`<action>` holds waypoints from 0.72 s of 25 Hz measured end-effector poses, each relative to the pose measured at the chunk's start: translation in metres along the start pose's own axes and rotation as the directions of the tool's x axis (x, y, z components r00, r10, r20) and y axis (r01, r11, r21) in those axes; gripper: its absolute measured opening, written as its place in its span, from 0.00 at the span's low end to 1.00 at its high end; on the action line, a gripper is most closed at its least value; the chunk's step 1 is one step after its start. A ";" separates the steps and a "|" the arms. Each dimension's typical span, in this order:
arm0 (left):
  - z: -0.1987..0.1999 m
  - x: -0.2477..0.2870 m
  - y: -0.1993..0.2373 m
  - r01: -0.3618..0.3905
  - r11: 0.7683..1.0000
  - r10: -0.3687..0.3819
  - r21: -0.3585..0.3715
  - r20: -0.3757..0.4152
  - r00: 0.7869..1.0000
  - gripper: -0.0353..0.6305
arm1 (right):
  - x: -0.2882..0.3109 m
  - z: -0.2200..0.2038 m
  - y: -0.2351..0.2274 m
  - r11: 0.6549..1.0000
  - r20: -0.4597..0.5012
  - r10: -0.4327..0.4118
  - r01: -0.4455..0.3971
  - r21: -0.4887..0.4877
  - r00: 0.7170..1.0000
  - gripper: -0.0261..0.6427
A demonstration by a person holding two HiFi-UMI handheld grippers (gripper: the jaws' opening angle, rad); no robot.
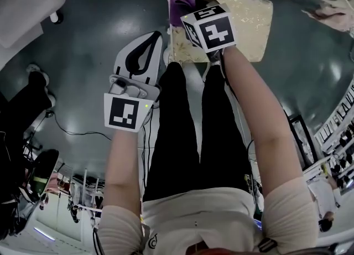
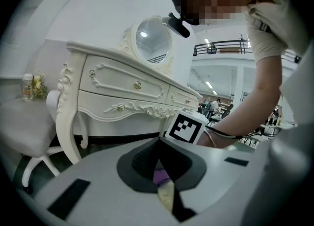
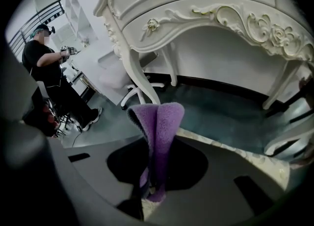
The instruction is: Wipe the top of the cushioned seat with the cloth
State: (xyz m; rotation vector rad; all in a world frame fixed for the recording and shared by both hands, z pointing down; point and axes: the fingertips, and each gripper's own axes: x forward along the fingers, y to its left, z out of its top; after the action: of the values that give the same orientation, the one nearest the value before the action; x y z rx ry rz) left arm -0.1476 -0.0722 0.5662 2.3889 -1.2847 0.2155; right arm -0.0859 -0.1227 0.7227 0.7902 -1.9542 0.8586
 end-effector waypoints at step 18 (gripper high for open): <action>0.005 0.053 -0.059 -0.014 1.000 0.014 0.003 -0.011 1.000 0.07 | -0.039 -0.027 -0.082 0.999 -0.022 -0.028 0.028 0.021 0.999 0.16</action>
State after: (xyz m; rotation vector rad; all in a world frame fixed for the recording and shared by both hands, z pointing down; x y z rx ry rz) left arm -0.0699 -0.0859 0.5621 2.3782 -1.2974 0.2345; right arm 0.0077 -0.1393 0.7219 0.8159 -1.9133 0.8692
